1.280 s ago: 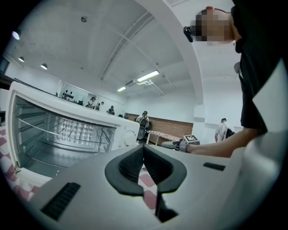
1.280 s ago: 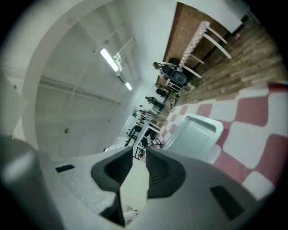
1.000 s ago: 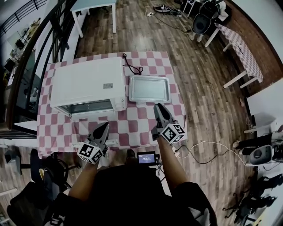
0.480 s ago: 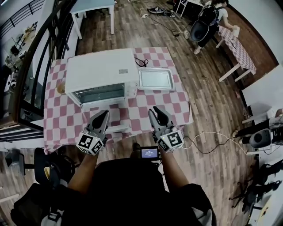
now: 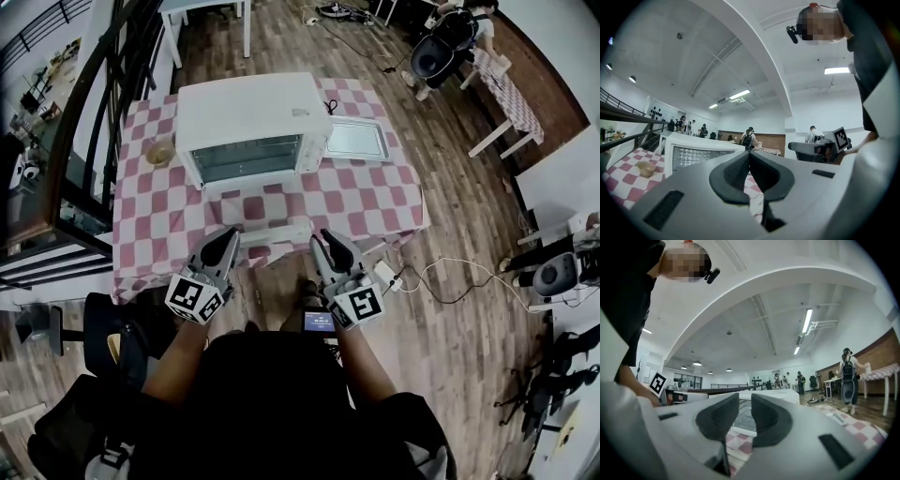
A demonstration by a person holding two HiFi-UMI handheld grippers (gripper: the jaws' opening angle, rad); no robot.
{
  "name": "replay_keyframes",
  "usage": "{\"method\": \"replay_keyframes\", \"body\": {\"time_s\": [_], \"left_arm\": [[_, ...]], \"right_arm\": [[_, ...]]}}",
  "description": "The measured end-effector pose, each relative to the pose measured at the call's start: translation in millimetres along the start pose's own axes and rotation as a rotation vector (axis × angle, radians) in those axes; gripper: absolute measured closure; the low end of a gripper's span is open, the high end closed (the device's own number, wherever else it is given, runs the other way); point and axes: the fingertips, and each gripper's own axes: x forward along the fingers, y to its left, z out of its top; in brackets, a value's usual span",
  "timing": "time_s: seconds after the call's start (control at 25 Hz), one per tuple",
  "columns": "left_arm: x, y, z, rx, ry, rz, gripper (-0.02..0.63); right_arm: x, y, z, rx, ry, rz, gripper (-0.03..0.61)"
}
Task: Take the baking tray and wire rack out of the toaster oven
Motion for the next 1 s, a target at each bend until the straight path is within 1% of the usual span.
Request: {"method": "replay_keyframes", "body": {"time_s": [0.08,0.12,0.2,0.28,0.4,0.52,0.64,0.76,0.84,0.92,1.0], "left_arm": [[-21,2,-4,-0.012,0.008,0.007,0.620],[-31,2,-6,-0.030,0.012,0.007,0.620],[-49,3,-9,-0.102,0.007,0.004,0.620],[-61,5,-7,-0.163,-0.017,0.008,0.620],[-72,14,-4,-0.182,-0.035,0.041,0.620],[-79,23,-2,-0.172,-0.042,0.090,0.620],[-78,26,5,-0.150,-0.044,0.112,0.620],[-73,22,12,-0.112,-0.034,0.100,0.620],[-71,22,14,-0.079,-0.024,0.091,0.620],[-70,24,17,-0.069,-0.028,0.086,0.620],[-71,25,20,-0.063,-0.033,0.078,0.620]], "right_arm": [[-4,16,-9,0.045,-0.001,-0.021,0.494],[-6,25,-9,0.076,-0.014,-0.023,0.494],[-8,40,-7,0.136,-0.033,-0.019,0.494],[-9,53,-9,0.137,-0.021,-0.012,0.494],[-6,63,-21,0.100,0.044,0.008,0.494],[-3,64,-24,0.127,0.060,0.032,0.494],[4,56,-22,0.192,0.053,0.041,0.494],[9,50,-11,0.242,0.007,0.045,0.494],[14,46,-11,0.263,-0.003,0.035,0.494],[17,42,-15,0.287,0.000,0.024,0.494],[21,42,-17,0.344,-0.017,0.032,0.494]]}}
